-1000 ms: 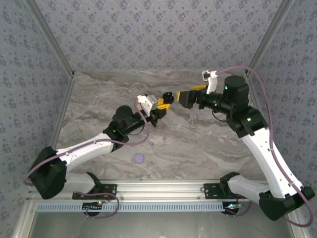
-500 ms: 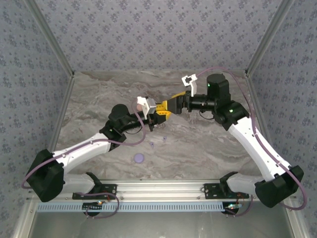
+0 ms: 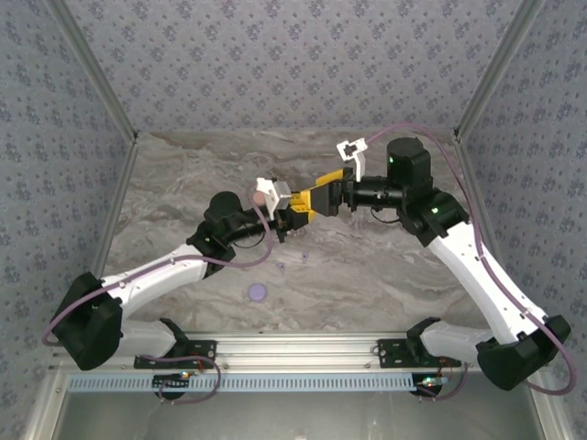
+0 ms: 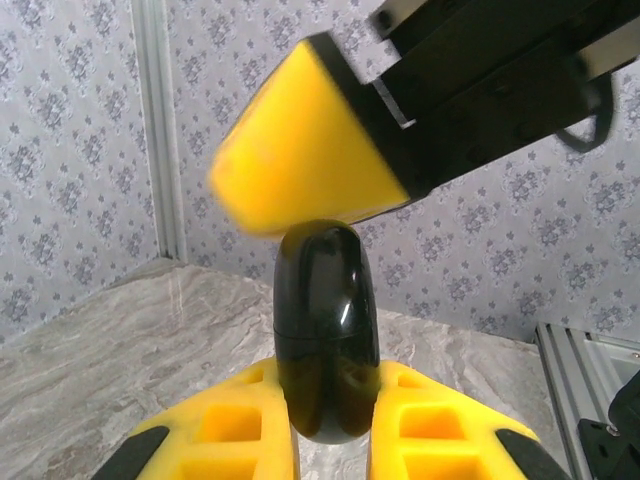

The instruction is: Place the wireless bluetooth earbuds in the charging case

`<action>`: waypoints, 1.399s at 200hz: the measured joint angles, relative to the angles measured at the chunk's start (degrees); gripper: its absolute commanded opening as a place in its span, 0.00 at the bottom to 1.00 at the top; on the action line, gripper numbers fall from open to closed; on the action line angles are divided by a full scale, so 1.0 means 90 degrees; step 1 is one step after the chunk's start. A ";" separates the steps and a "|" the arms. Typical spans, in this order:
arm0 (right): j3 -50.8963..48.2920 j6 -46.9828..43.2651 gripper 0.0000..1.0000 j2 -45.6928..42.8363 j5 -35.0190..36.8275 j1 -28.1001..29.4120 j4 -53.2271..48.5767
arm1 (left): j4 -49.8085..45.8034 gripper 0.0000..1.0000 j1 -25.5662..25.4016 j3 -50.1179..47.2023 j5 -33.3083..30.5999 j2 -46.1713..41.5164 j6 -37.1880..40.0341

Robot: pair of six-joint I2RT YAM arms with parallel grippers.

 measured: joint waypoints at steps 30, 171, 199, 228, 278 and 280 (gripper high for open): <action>0.0000 -0.0136 1.00 -0.0151 0.0211 0.0056 -0.0282 | -0.0049 0.00 0.0083 0.0002 -0.0073 0.0061 -0.0092; -0.1671 -0.0134 1.00 -0.2220 0.2788 -0.0840 0.0036 | -0.2557 0.00 0.2329 -0.0648 -0.0299 0.0321 -0.1457; -0.1841 0.0177 1.00 -0.1970 0.2550 -0.0918 0.0279 | -0.3036 0.00 0.2594 -0.0576 -0.0095 0.1100 -0.1579; -0.1882 0.0376 1.00 -0.1766 0.2392 -0.0918 0.0338 | -0.3458 0.00 0.2688 -0.0384 -0.0015 0.1817 -0.1591; -0.1996 0.0466 1.00 -0.1766 0.2373 -0.0908 0.0367 | -0.3597 0.25 0.2885 -0.0012 0.0053 0.2487 -0.1586; -0.1996 0.0466 1.00 -0.1766 0.2380 -0.0906 0.0357 | -0.3597 0.26 0.2892 -0.0005 0.0061 0.2514 -0.1596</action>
